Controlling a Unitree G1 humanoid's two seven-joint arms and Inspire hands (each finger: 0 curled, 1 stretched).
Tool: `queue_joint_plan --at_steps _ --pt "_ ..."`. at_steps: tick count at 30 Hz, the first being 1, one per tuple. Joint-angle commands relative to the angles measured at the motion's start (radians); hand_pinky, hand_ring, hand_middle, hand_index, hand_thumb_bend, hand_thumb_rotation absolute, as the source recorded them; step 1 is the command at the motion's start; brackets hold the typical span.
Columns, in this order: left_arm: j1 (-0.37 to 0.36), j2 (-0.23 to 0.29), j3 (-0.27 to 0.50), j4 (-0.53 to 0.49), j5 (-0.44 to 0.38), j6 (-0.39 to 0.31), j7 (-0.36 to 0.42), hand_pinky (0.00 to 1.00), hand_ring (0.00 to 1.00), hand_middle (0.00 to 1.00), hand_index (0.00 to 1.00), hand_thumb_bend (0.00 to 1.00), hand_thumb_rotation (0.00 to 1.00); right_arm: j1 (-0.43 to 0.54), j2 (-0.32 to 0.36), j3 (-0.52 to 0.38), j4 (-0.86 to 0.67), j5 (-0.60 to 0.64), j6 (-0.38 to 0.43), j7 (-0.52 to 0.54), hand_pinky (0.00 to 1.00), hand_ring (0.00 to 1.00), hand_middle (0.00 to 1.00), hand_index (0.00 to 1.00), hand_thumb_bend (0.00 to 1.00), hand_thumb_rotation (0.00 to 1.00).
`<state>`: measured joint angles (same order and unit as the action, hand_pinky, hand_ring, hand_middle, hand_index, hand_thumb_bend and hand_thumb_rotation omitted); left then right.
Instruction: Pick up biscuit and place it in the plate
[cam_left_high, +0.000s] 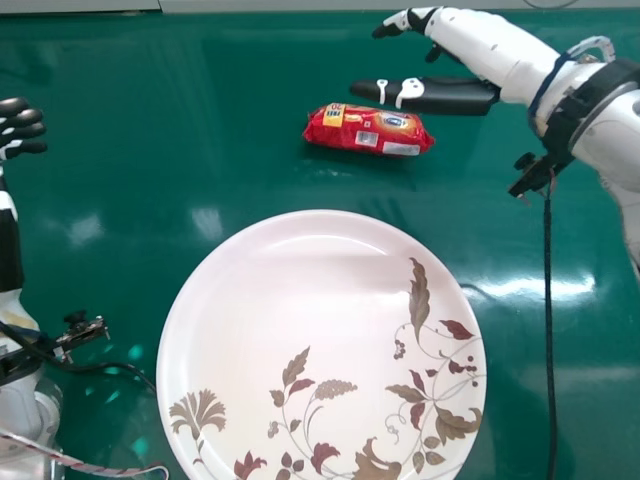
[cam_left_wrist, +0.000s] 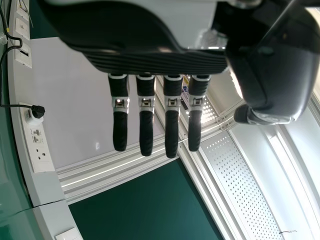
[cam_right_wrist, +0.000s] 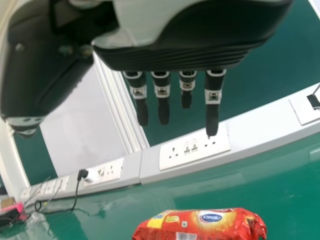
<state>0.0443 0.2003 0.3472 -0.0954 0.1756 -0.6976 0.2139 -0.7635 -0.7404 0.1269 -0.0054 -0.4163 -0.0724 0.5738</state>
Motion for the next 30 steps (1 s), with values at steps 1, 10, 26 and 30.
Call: queue_joint_plan --at_steps 1,10,26,30 --pt "0.01 0.003 0.009 0.025 0.007 -0.018 0.005 0.55 0.64 0.66 0.69 0.44 0.7 -0.025 -0.013 0.016 0.031 -0.004 -0.024 0.021 0.74 0.9 0.95 0.92 1.0 0.6" --pt "0.017 0.001 0.01 0.013 -0.001 -0.004 0.004 0.57 0.64 0.66 0.7 0.4 0.69 -0.079 -0.029 0.059 0.154 -0.029 -0.112 0.072 0.74 0.9 0.96 0.93 1.0 0.6" --pt "0.041 -0.013 0.018 -0.023 0.008 0.015 0.014 0.58 0.64 0.67 0.7 0.41 0.68 -0.138 -0.051 0.114 0.232 -0.114 -0.191 0.141 0.9 0.97 1.0 0.97 1.0 0.72" --pt "0.042 -0.014 0.016 -0.023 0.007 0.013 0.012 0.58 0.64 0.67 0.7 0.43 0.69 -0.155 -0.054 0.132 0.261 -0.146 -0.22 0.134 0.9 0.97 1.0 0.97 1.0 0.74"
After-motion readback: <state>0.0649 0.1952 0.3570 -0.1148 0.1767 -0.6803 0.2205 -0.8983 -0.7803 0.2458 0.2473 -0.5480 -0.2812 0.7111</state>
